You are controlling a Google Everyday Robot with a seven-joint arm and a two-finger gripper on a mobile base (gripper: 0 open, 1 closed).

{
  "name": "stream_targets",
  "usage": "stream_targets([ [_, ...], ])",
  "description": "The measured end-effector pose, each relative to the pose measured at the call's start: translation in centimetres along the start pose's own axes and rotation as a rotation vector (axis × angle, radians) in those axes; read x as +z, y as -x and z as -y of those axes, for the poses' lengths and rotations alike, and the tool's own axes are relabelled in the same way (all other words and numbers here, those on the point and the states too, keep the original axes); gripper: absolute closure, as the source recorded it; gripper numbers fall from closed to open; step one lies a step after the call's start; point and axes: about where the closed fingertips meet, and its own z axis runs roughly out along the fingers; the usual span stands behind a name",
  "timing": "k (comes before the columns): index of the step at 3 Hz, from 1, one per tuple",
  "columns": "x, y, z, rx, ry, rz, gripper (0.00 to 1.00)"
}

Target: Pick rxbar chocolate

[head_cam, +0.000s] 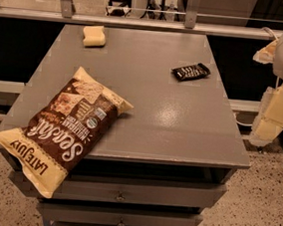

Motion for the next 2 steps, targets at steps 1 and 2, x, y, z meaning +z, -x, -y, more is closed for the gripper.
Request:
stream_targets([
  [1, 0.0, 0.0, 0.0, 0.000, 0.000, 0.000, 0.00],
  [2, 1.2, -0.4, 1.9, 0.023, -0.041, 0.029, 0.00],
])
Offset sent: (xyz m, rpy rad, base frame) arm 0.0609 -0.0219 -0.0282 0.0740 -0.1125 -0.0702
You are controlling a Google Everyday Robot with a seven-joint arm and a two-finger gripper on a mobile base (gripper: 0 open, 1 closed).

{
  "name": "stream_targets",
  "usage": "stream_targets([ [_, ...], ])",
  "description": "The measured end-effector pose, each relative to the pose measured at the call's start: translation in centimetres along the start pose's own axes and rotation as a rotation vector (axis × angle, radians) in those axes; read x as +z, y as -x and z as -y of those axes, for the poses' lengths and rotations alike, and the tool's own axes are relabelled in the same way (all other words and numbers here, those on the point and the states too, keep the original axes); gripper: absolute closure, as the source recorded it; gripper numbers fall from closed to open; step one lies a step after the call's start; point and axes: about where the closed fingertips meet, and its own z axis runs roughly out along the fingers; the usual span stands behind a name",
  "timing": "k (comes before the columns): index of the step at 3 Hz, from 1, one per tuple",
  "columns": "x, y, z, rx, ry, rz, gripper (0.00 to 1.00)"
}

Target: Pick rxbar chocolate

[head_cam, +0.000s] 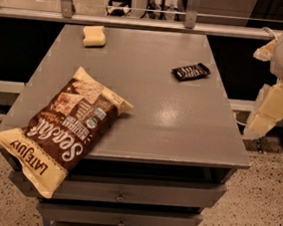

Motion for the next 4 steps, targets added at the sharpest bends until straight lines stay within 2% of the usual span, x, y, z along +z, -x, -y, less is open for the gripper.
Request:
stream_targets([
  [1, 2.6, -0.4, 4.1, 0.073, -0.050, 0.072, 0.00],
  [2, 5.6, -0.5, 9.0, 0.163, -0.078, 0.166, 0.00],
  [3, 10.0, 0.2, 14.7, 0.305, -0.078, 0.329, 0.00],
  [4, 14.3, 1.4, 18.4, 0.416, -0.056, 0.460, 0.00],
])
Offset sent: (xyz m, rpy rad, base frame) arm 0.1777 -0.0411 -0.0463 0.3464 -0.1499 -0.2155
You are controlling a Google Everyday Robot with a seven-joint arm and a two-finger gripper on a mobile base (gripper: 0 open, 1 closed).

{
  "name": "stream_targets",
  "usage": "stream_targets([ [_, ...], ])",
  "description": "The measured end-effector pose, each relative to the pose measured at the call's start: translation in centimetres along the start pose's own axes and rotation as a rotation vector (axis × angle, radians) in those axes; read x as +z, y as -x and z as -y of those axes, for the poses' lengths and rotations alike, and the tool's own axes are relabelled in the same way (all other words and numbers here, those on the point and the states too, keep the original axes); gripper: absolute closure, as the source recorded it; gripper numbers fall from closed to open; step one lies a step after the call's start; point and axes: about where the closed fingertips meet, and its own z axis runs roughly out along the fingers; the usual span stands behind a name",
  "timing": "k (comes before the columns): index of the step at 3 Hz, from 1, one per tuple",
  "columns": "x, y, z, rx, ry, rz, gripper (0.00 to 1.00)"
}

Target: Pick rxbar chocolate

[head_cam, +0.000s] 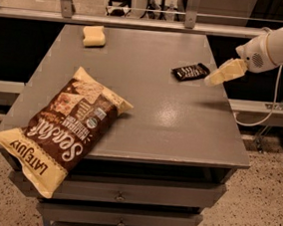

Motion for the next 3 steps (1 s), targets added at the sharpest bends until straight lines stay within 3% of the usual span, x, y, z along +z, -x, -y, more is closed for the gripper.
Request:
stream_targets([
  [1, 3.5, 0.3, 1.6, 0.062, 0.009, 0.057, 0.00],
  [2, 6.4, 0.3, 2.4, 0.084, 0.019, 0.076, 0.00],
  [3, 8.7, -0.2, 2.7, 0.115, 0.032, 0.090, 0.26],
])
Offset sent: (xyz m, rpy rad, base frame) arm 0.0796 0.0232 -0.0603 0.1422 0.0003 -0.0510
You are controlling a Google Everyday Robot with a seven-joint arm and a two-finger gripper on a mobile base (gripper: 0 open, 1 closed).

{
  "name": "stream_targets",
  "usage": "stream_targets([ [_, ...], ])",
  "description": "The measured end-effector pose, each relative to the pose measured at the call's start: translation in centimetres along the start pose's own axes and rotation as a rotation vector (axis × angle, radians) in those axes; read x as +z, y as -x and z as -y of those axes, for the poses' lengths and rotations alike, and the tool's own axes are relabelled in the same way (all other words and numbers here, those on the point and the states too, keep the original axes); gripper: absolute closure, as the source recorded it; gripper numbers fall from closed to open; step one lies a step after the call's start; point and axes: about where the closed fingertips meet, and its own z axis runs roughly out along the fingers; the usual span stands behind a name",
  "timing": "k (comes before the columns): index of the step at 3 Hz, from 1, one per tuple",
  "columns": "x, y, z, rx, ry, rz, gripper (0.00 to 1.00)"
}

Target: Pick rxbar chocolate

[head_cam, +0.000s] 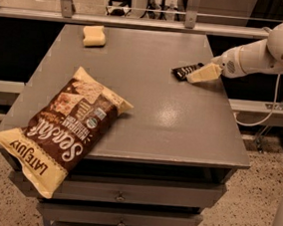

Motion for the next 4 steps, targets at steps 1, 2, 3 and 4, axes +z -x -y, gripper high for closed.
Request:
stream_targets([
  [1, 0.4, 0.0, 0.3, 0.006, 0.003, 0.011, 0.49],
  [2, 0.3, 0.5, 0.2, 0.001, 0.005, 0.020, 0.71],
  [3, -1.5, 4.2, -2.0, -0.066, 0.046, 0.080, 1.00],
  [4, -2.6, 6.6, -4.0, -0.122, 0.080, 0.112, 1.00],
])
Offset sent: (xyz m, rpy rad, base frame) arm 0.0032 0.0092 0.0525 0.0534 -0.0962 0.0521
